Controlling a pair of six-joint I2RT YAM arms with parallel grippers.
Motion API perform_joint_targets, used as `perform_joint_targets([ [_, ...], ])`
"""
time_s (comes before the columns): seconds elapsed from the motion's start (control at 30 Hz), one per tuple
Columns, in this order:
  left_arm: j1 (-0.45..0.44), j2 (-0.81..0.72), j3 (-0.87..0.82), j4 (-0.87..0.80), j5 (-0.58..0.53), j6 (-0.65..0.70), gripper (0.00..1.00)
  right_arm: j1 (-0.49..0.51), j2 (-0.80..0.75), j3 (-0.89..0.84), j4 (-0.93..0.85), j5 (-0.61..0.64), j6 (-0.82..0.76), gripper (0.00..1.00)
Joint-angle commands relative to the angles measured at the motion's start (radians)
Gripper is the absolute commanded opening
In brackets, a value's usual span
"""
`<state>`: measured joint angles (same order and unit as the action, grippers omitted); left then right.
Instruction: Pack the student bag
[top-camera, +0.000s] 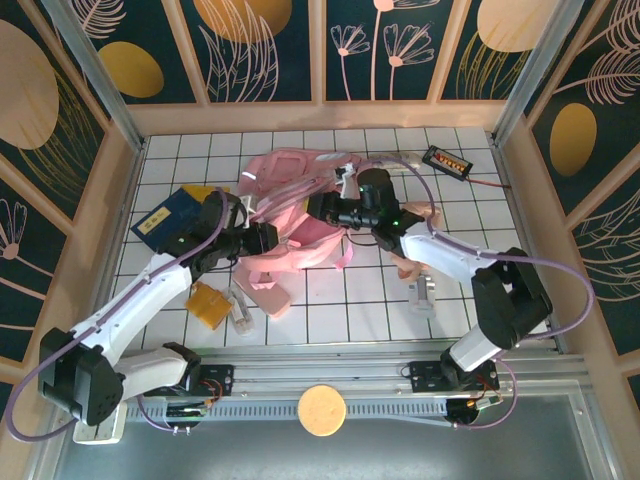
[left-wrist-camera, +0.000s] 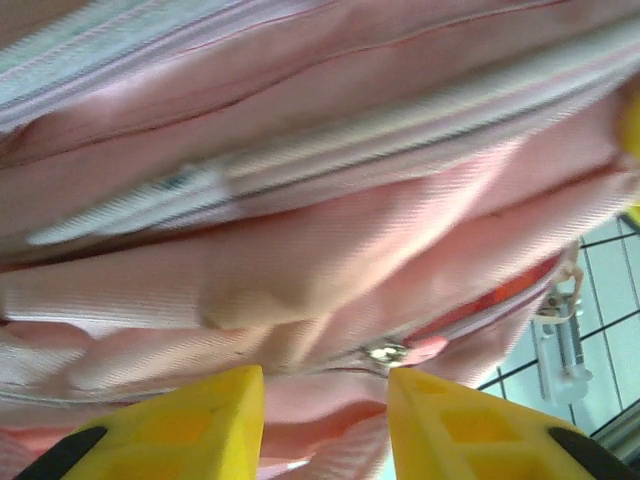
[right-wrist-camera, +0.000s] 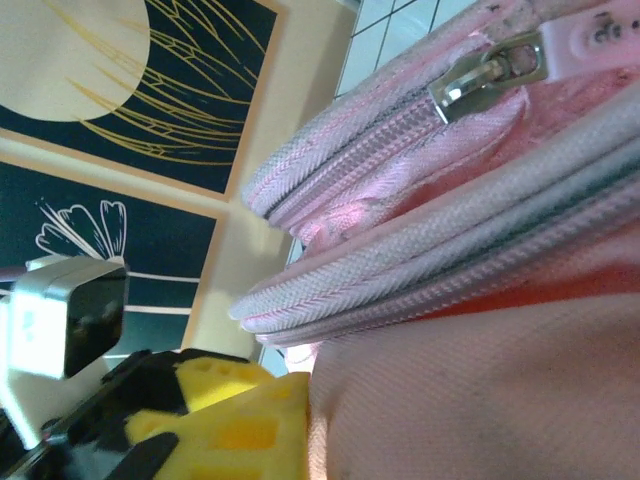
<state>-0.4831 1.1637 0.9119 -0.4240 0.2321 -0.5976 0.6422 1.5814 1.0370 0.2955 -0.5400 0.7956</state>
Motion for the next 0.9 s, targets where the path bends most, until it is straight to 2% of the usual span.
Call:
perform_joint_targets([
  [0.0, -0.01, -0.006, 0.052, -0.016, 0.037, -0.068, 0.41, 0.036, 0.022, 0.122, 0.106, 0.0, -0.001, 0.15],
  [0.13, -0.023, 0.027, 0.103, -0.13, 0.042, -0.155, 0.42, 0.073, 0.062, 0.184, 0.062, 0.038, -0.002, 0.15],
  [0.17, -0.029, 0.037, 0.115, -0.161, 0.041, -0.157, 0.46, 0.08, 0.069, 0.197, 0.05, 0.052, -0.001, 0.15],
  [0.23, -0.032, 0.045, 0.136, -0.219, 0.005, -0.163, 0.53, 0.102, 0.084, 0.231, 0.026, 0.088, -0.006, 0.16],
  [0.37, -0.032, 0.065, 0.164, -0.286, -0.085, -0.154, 0.54, 0.147, 0.109, 0.282, 0.002, 0.158, -0.008, 0.16],
  [0.63, -0.032, 0.092, 0.13, -0.296, -0.18, -0.149, 0.58, 0.207, 0.13, 0.299, 0.04, 0.188, 0.015, 0.15],
  [0.87, -0.031, 0.103, 0.121, -0.293, -0.264, -0.132, 0.57, 0.235, 0.132, 0.295, 0.081, 0.189, 0.042, 0.14],
])
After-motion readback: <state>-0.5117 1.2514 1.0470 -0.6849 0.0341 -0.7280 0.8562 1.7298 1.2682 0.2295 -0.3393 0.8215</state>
